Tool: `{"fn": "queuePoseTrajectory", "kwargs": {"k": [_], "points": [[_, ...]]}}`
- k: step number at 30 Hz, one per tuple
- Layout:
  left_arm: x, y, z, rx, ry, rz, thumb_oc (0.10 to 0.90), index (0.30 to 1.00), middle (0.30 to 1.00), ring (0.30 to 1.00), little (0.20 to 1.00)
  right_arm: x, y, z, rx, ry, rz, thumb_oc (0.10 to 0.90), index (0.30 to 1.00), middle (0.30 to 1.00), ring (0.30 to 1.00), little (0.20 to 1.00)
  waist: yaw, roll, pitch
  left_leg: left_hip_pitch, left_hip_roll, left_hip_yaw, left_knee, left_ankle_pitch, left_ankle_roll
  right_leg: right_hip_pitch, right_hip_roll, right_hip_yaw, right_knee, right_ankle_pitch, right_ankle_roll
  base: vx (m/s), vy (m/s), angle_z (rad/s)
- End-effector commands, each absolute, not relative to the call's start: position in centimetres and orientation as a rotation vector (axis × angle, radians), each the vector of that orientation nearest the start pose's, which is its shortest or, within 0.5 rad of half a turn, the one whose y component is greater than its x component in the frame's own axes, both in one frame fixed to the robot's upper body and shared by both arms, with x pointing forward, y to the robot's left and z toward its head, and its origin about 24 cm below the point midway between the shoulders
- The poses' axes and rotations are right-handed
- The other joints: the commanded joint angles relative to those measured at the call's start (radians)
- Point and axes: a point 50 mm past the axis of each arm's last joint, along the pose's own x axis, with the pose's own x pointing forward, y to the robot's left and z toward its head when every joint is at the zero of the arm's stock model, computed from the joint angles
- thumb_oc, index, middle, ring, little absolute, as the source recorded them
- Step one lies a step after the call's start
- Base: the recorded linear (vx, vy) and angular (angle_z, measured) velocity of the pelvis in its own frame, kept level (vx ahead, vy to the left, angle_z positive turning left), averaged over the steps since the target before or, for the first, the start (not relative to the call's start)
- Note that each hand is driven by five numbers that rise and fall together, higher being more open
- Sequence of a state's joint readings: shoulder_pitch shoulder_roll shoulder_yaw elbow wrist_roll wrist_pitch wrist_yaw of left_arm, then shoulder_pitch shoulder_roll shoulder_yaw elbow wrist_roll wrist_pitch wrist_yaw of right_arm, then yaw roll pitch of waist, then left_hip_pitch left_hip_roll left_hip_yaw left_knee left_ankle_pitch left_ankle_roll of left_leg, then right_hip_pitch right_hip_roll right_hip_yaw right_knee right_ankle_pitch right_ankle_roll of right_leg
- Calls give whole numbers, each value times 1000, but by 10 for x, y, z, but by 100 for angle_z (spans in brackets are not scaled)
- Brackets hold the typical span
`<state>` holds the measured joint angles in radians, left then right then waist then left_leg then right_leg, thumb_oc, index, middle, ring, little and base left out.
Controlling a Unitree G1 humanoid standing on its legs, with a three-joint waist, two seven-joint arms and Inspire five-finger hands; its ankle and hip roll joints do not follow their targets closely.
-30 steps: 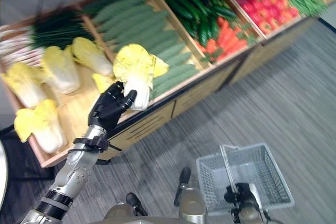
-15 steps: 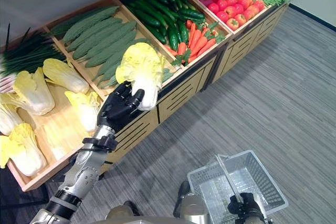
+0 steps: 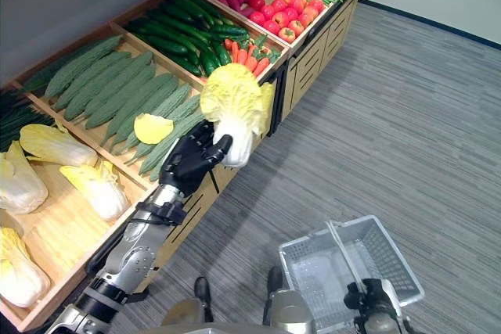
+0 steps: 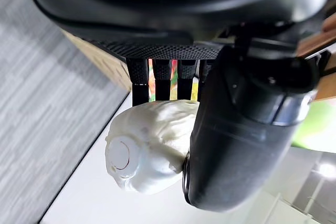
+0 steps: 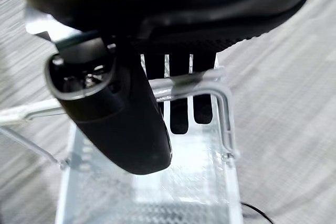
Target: Get the vegetables into the basket
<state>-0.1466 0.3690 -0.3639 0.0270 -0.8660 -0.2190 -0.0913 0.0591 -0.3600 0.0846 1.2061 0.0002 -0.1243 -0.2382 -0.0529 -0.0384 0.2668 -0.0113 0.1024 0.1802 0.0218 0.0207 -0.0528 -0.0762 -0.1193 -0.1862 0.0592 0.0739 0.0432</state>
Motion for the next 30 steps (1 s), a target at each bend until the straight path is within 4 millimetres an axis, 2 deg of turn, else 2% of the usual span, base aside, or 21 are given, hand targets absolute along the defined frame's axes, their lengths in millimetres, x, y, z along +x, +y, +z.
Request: {"fn": "queuePoseTrajectory", "kwargs": {"k": [1, 5, 6, 7, 9, 11, 13, 15, 16, 17, 18, 20, 21, 23, 24, 26, 27, 28, 30], "points": [[266, 131, 144, -529, -468, -502, 400, 300, 300, 300, 300, 96, -306, -129, -517, 1009, -381, 400, 300, 300, 300, 300, 14, -21, -11, 27, -8, 61, 12, -21, -31, 78, -75, 34, 57, -89, 146, -52, 211, -24], [268, 138, 141, -508, -464, -466, 400, 300, 300, 300, 300, 112, -294, -129, -515, 961, -338, 400, 300, 300, 300, 300, 14, -36, 3, 35, -19, 141, 3, -35, -16, 26, -97, 69, 47, -11, 181, -74, 151, -46], [268, 138, 141, -508, -464, -466, 400, 300, 300, 300, 300, 112, -294, -129, -515, 961, -338, 400, 300, 300, 300, 300, 16, -36, 3, 36, -19, 143, 2, -35, -16, 25, -97, 71, 47, -11, 181, -87, 79, -81], [270, 143, 140, -495, -462, -447, 400, 300, 300, 300, 300, 120, -288, -128, -514, 937, -320, 400, 300, 300, 300, 300, 29, -34, 11, 42, -4, 176, 0, -32, -10, -6, -110, 20, 109, 1, 186, -97, 82, -80], [271, 143, 140, -485, -458, -448, 400, 300, 300, 300, 300, 120, -287, -129, -514, 938, -317, 400, 300, 300, 300, 300, 41, -25, 10, 45, 8, 202, 3, -31, -2, 10, -130, -59, 188, -24, 179, -105, 114, -72], [272, 145, 140, -477, -457, -437, 400, 300, 300, 300, 300, 119, -287, -129, -519, 943, -314, 400, 300, 300, 300, 300, 47, -20, -2, 48, 14, 230, -4, -22, 6, 28, -132, -96, 248, -48, 169, -76, 61, -58], [271, 146, 140, -478, -454, -434, 400, 300, 300, 300, 300, 118, -287, -130, -520, 948, -317, 400, 300, 300, 300, 300, 52, -21, -10, 50, 14, 239, -9, -19, 7, 35, -132, -103, 259, -59, 165, -39, -7, -28], [270, 149, 140, -477, -455, -419, 400, 300, 300, 300, 300, 115, -286, -131, -524, 953, -309, 400, 300, 300, 300, 300, 69, -27, -33, 54, 20, 275, -9, -14, 6, 57, -147, -142, 263, -63, 162, -13, -102, -43], [270, 149, 139, -474, -451, -421, 400, 300, 300, 300, 300, 115, -286, -131, -525, 956, -307, 400, 300, 300, 300, 300, 72, -32, -38, 63, 15, 269, -5, -32, -5, 77, -152, -140, 245, -82, 179, 23, -157, -44], [270, 150, 138, -470, -446, -417, 400, 300, 300, 300, 300, 115, -284, -131, -524, 951, -302, 400, 300, 300, 300, 300, 73, -35, -41, 63, 19, 272, -1, -27, -12, 87, -141, -136, 216, -98, 175, -26, -113, -36], [270, 151, 138, -469, -448, -417, 400, 300, 300, 300, 300, 115, -284, -131, -524, 950, -300, 400, 300, 300, 300, 300, 75, -34, -39, 54, 26, 289, 2, -9, -4, 82, -137, -146, 206, -81, 162, -80, -202, -52], [271, 151, 136, -480, -442, -402, 400, 300, 300, 300, 300, 111, -283, -133, -515, 961, -303, 400, 300, 300, 300, 300, 69, -25, -42, 50, 55, 297, 19, 15, -28, 107, -94, -131, 132, -133, 137, -48, -221, -34], [271, 151, 136, -480, -442, -402, 400, 300, 300, 300, 300, 111, -283, -133, -515, 961, -303, 400, 300, 300, 300, 300, 69, -24, -41, 51, 56, 296, 19, 16, -28, 110, -92, -132, 129, -132, 136, -33, -244, -39], [270, 150, 133, -511, -433, -397, 400, 300, 300, 300, 300, 105, -288, -132, -526, 970, -311, 400, 300, 300, 300, 300, 58, -10, -37, 49, 86, 295, 16, 61, -60, 141, -42, -132, 62, -150, 115, -75, -335, -39], [269, 149, 131, -536, -426, -392, 400, 300, 300, 300, 300, 104, -293, -130, -535, 956, -319, 400, 300, 300, 300, 300, 46, -3, -27, 38, 106, 288, 33, 83, -82, 159, -16, -126, 26, -152, 101, -102, -301, -20], [269, 146, 129, -545, -419, -401, 400, 300, 300, 300, 300, 102, -302, -127, -545, 963, -346, 400, 300, 300, 300, 300, 43, 3, -12, 27, 112, 242, 60, 82, -96, 171, -5, -112, -1, -148, 94, -96, -178, -15], [269, 144, 129, -550, -420, -404, 400, 300, 300, 300, 300, 105, -307, -124, -556, 956, -358, 400, 300, 300, 300, 300, 50, 6, -4, 14, 97, 162, 82, 83, -104, 165, 0, -91, -6, -142, 89, -111, -68, -46], [267, 142, 127, -557, -415, -408, 400, 300, 300, 300, 300, 105, -312, -122, -571, 962, -366, 400, 300, 300, 300, 300, 65, 6, 2, 3, 64, 30, 81, 51, -103, 148, -5, -53, -7, -134, 91, -94, -31, -69], [267, 144, 129, -560, -425, -400, 400, 300, 300, 300, 300, 103, -316, -121, -580, 972, -366, 400, 300, 300, 300, 300, 77, 9, -2, 4, 42, -89, 24, 31, -92, 128, -8, -3, -8, -118, 99, -30, 15, -78]]}}
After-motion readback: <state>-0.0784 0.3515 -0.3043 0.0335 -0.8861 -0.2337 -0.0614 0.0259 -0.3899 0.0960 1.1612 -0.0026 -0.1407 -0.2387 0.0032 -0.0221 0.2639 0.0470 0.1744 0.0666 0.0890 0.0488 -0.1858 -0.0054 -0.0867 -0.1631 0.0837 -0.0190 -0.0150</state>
